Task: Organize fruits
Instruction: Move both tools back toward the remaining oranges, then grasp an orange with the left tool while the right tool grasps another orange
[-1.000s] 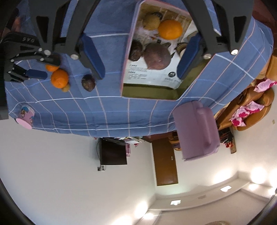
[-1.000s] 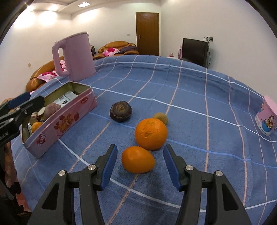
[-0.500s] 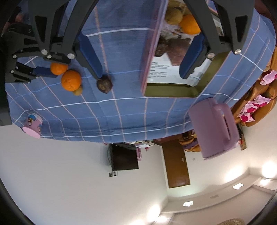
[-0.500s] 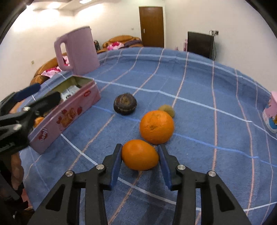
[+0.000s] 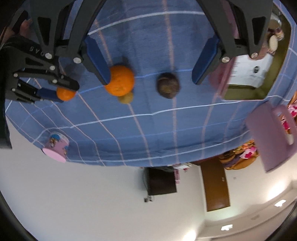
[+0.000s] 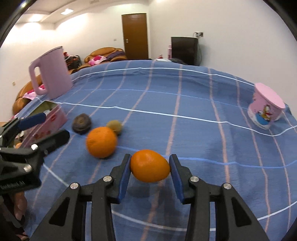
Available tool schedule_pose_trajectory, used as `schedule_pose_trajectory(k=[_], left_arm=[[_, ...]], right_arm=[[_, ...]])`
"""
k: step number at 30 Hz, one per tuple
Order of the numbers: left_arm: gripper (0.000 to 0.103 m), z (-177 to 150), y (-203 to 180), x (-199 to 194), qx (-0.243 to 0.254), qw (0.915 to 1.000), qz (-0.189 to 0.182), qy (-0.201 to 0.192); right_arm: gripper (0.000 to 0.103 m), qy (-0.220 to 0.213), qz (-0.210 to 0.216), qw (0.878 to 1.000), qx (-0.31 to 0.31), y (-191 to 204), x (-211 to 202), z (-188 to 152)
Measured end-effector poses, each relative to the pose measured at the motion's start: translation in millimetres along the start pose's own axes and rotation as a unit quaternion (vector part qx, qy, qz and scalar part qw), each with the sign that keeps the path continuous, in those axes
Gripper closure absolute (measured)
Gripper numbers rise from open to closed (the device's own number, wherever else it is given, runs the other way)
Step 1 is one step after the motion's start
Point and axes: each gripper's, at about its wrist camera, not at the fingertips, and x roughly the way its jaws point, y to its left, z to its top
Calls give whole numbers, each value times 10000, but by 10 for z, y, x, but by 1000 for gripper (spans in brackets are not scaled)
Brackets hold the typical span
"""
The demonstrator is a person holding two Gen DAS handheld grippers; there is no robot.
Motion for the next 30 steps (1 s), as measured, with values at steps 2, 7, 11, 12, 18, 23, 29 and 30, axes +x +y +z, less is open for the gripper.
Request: schedule_pose_trajectory(k=[2, 7, 11, 12, 18, 23, 29, 30], left_arm=[[14, 15, -70, 57, 83, 9999, -58, 61], [14, 58, -213, 140, 158, 9996, -208, 131], [14, 56, -286, 222, 226, 9993, -224, 207], [14, 53, -287, 243, 241, 9991, -232, 250], [31, 70, -299, 412, 173, 9975, -382, 570], [54, 51, -304, 444, 195, 9954, -654, 677], [54, 44, -281, 424, 138, 9955, -692, 640], [54, 42, -280, 408, 140, 9957, -679, 610]], right_arm=[[60, -4, -13, 10000, 92, -90, -5, 0], [60, -46, 2, 9997, 248, -204, -30, -17], [60, -55, 58, 9994, 333, -247, -41, -12], [60, -47, 65, 9994, 339, -244, -36, -8], [59, 81, 60, 9996, 271, -227, 7, -3], [59, 95, 114, 9996, 241, -223, 14, 9], [59, -34, 227, 9997, 84, -144, -17, 4], [59, -63, 196, 9998, 64, -133, -30, 1]])
